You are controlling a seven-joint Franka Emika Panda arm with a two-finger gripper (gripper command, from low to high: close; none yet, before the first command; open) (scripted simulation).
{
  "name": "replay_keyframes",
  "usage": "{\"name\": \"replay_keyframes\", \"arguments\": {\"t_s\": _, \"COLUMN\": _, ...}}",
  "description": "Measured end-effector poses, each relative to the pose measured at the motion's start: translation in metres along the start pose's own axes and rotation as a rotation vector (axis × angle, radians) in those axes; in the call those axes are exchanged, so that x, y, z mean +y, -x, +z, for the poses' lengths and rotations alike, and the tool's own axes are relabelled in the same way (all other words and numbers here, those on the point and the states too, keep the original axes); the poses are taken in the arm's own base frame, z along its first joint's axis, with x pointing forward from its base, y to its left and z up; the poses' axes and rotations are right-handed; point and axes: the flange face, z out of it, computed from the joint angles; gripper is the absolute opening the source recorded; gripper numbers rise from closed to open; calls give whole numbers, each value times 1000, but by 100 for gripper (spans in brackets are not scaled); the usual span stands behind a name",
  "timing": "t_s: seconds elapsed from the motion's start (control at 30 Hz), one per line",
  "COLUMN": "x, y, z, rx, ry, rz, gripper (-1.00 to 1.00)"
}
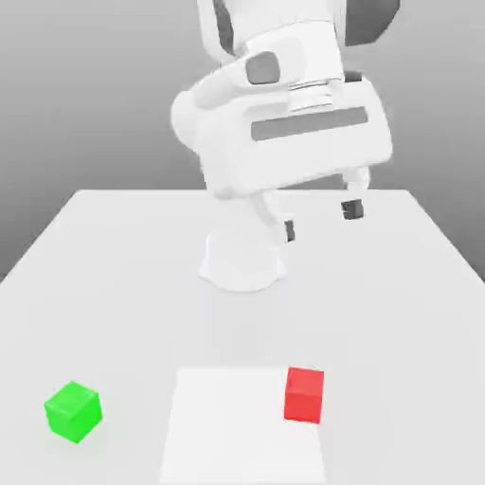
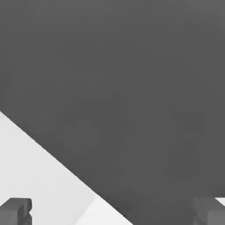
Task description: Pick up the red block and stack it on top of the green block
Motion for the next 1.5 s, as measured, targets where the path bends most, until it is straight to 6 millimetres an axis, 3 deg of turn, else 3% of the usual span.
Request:
{"name": "replay_keyframes", "arguments": {"t_s": 0.17, "x": -2, "y": 39, "z": 78, "rx": -136, "ry": 40, "rz": -222, "gripper": 0}}
{"name": "replay_keyframes", "arguments": {"t_s": 0.33, "x": 3, "y": 86, "z": 137, "rx": -259, "ry": 95, "rz": -455, "gripper": 0}}
{"name": "replay_keyframes", "arguments": {"t_s": 0.4, "x": 6, "y": 102, "z": 152, "rx": -296, "ry": 116, "rz": -535, "gripper": 0}}
{"name": "replay_keyframes", "arguments": {"t_s": 0.77, "x": 22, "y": 119, "z": 211, "rx": -306, "ry": 127, "rz": -561, "gripper": 0}}
{"name": "replay_keyframes", "arguments": {"t_s": 0.8, "x": 23, "y": 122, "z": 216, "rx": -309, "ry": 125, "rz": -560, "gripper": -100}}
{"name": "replay_keyframes", "arguments": {"t_s": 1.03, "x": 23, "y": 123, "z": 218, "rx": -311, "ry": 125, "rz": -559, "gripper": -100}}
{"name": "replay_keyframes", "arguments": {"t_s": 1.4, "x": 12, "y": 107, "z": 162, "rx": -309, "ry": 126, "rz": -559, "gripper": -100}}
{"name": "replay_keyframes", "arguments": {"t_s": 1.5, "x": 34, "y": 98, "z": 152, "rx": -307, "ry": 134, "rz": -494, "gripper": -100}}
